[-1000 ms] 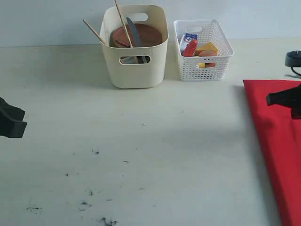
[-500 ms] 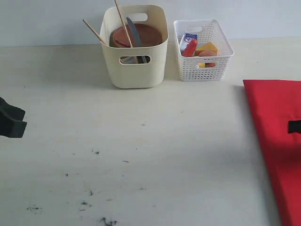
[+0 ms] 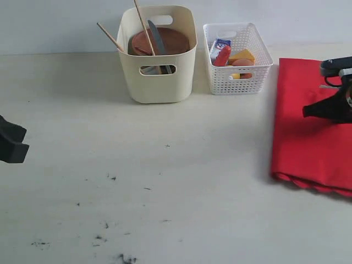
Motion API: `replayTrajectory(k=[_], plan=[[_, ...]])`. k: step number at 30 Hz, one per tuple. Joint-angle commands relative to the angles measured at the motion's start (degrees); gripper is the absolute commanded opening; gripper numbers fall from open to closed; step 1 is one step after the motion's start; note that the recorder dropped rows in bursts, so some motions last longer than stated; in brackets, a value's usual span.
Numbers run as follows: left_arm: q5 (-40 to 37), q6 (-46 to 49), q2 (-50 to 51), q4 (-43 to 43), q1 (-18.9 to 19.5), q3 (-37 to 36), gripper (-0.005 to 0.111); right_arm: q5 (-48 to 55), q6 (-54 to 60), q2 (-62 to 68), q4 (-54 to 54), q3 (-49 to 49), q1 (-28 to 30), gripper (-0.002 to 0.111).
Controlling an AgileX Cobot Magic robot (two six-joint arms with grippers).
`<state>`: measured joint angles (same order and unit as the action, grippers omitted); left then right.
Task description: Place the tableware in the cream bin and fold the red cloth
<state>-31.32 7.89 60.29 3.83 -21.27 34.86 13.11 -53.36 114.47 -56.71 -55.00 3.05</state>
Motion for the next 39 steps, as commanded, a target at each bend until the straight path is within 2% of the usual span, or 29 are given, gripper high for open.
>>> replayTrajectory(k=[1, 5, 10, 17, 21, 26, 34, 37, 39], plan=[[0.7, -0.6, -0.2, -0.2, 0.2, -0.3, 0.001, -5.5, 2.7, 6.5, 0.6, -5.6, -0.3, 0.000], [0.7, -0.6, -0.2, -0.2, 0.2, -0.3, 0.001, -4.4, 5.0, 9.2, 0.6, -11.0, -1.0, 0.000], [0.6, -0.6, -0.2, -0.5, 0.2, -0.3, 0.001, 5.0, 3.7, 8.2, 8.0, -17.0, 0.0, 0.000], [0.1, -0.6, -0.2, -0.7, 0.2, -0.3, 0.001, 10.9, 3.7, 7.6, 14.1, -21.9, 7.7, 0.000], [0.1, -0.6, -0.2, -0.7, 0.2, -0.3, 0.001, 8.4, 3.8, 9.3, 17.6, -21.9, 11.0, 0.000], [-0.4, -1.1, -0.2, -0.7, 0.2, -0.3, 0.001, 3.2, 3.9, 12.7, 20.7, -21.9, 11.1, 0.000], [-2.5, -2.0, -0.2, -0.7, 0.2, -0.3, 0.001, -16.3, 5.3, 16.1, 22.0, -26.1, 9.6, 0.000], [-2.8, -2.1, -0.2, -0.7, 0.2, -0.3, 0.001, -14.6, 5.3, 17.2, 22.0, -31.4, 8.7, 0.000], [-3.4, -2.1, -0.2, -0.7, 0.2, -0.3, 0.001, -8.1, 5.3, 16.8, 22.2, -34.3, 8.2, 0.000]])
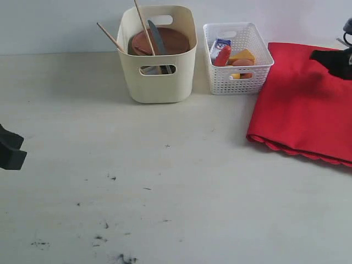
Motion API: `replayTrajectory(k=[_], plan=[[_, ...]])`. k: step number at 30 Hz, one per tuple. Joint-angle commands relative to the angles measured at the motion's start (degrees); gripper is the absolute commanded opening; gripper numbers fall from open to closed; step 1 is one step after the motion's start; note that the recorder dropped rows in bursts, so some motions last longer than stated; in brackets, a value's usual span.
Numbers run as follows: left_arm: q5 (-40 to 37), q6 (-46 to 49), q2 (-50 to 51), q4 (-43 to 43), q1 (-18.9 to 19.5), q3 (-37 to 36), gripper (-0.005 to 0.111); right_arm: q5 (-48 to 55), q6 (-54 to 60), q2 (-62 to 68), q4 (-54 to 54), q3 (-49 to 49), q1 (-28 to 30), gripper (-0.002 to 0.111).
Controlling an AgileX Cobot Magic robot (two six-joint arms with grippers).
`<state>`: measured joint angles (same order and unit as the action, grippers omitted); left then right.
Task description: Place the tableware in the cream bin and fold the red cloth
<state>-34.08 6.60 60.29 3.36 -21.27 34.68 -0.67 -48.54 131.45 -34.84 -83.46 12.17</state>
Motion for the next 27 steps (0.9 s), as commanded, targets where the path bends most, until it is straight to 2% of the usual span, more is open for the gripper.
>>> replayTrajectory(k=[1, 6, 11, 19, 27], plan=[[-0.9, -0.8, -0.2, -0.2, 0.2, -0.1, 0.001, 10.4, 0.5, -0.7, 0.5, -6.8, -0.9, 0.000], [-1.2, -0.8, -0.2, -1.0, 0.2, -0.1, 0.001, 28.8, 1.0, -5.3, 0.9, -7.7, 0.7, 0.000], [-1.2, -0.8, -0.2, -2.9, 0.2, -0.1, 0.001, 36.9, 4.0, -8.1, 2.2, -3.4, 3.3, 0.000], [-1.0, -0.8, -0.2, -3.0, 0.2, -0.1, 0.001, 32.1, 5.1, -6.6, 4.3, 4.9, 4.2, 0.000], [-1.0, -0.8, -0.2, -3.0, 0.2, -0.1, 0.001, 22.9, 7.8, -3.1, 0.1, 4.5, 4.3, 0.000]])
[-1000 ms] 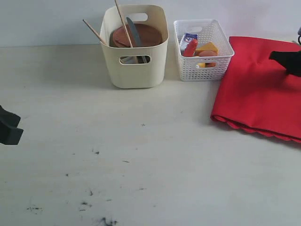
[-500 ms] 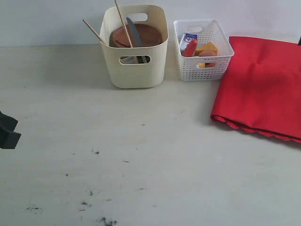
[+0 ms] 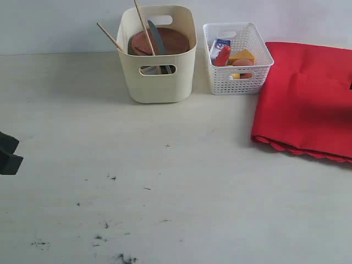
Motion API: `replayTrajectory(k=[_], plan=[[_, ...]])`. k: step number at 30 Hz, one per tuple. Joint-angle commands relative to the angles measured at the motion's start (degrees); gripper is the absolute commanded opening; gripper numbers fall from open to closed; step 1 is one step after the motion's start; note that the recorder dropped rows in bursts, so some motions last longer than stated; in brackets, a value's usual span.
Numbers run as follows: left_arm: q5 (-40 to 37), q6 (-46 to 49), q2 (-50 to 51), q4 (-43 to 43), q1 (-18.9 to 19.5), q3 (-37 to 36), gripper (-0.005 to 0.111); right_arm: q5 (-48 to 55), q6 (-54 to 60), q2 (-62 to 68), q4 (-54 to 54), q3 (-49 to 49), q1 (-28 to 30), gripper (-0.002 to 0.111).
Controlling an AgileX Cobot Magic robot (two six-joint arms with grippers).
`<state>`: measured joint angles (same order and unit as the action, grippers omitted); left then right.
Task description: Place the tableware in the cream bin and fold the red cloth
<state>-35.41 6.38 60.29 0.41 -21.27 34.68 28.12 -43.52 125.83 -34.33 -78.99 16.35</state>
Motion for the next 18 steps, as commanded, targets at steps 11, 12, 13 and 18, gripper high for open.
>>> replayTrajectory(k=[11, 12, 13, 18], plan=[[0.4, -0.7, -0.2, 0.0, 0.2, -0.1, 0.001, -13.1, 3.6, 8.6, -0.1, -9.7, 0.0, 0.000], [0.4, -0.7, -0.2, 0.0, 0.2, -0.1, 0.001, -12.8, 3.5, 8.6, -0.1, -10.8, 0.0, 0.000], [0.4, -0.7, -0.2, 0.0, 0.2, -0.1, 0.001, -12.8, 3.5, 8.6, -0.1, -11.8, 0.0, 0.000], [0.4, -0.7, -0.2, 0.0, 0.2, -0.1, 0.001, -6.5, 3.2, 5.9, 0.5, -16.7, 0.1, 0.000]])
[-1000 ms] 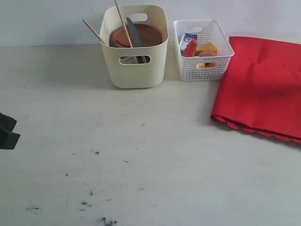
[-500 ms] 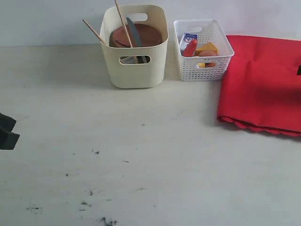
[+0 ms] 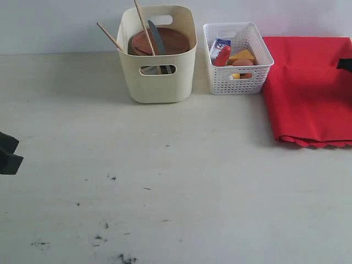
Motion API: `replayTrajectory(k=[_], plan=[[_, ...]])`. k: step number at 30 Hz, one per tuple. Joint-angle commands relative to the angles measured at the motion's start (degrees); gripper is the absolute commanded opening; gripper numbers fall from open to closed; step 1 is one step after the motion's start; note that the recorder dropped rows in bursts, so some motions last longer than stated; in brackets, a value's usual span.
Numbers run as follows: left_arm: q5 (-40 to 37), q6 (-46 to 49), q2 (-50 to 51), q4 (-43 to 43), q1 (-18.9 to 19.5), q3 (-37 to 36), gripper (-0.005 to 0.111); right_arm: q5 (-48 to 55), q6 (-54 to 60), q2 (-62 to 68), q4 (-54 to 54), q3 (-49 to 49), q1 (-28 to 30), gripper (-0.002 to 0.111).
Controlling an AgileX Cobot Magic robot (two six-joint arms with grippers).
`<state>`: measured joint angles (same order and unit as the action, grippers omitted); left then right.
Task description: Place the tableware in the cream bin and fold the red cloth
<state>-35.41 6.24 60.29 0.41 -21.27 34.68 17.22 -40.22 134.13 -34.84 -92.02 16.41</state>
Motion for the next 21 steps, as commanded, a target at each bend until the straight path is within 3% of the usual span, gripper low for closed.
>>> replayTrajectory(k=[1, 8, 14, 18, 21], plan=[[0.4, -0.6, -0.2, 0.0, 0.2, -0.1, 0.001, 6.0, -0.1, -3.5, 1.8, -4.4, 0.1, 0.000], [0.4, -0.6, -0.2, -1.3, 0.2, -0.1, 0.001, 11.2, 4.3, -13.5, 3.1, -3.4, 0.1, 0.000], [1.5, -2.0, -1.1, -1.3, 0.2, -0.1, 0.001, 11.8, 10.8, -23.7, 12.9, 1.2, -0.1, 0.000], [2.9, -2.6, -4.5, -1.3, 0.2, -0.1, 0.001, 11.1, 10.7, -31.4, 14.3, 7.5, -1.4, 0.000], [2.9, -4.3, -11.9, -1.2, 0.2, -0.1, 0.001, 6.7, 10.3, -41.5, 14.3, 18.7, -4.5, 0.000]])
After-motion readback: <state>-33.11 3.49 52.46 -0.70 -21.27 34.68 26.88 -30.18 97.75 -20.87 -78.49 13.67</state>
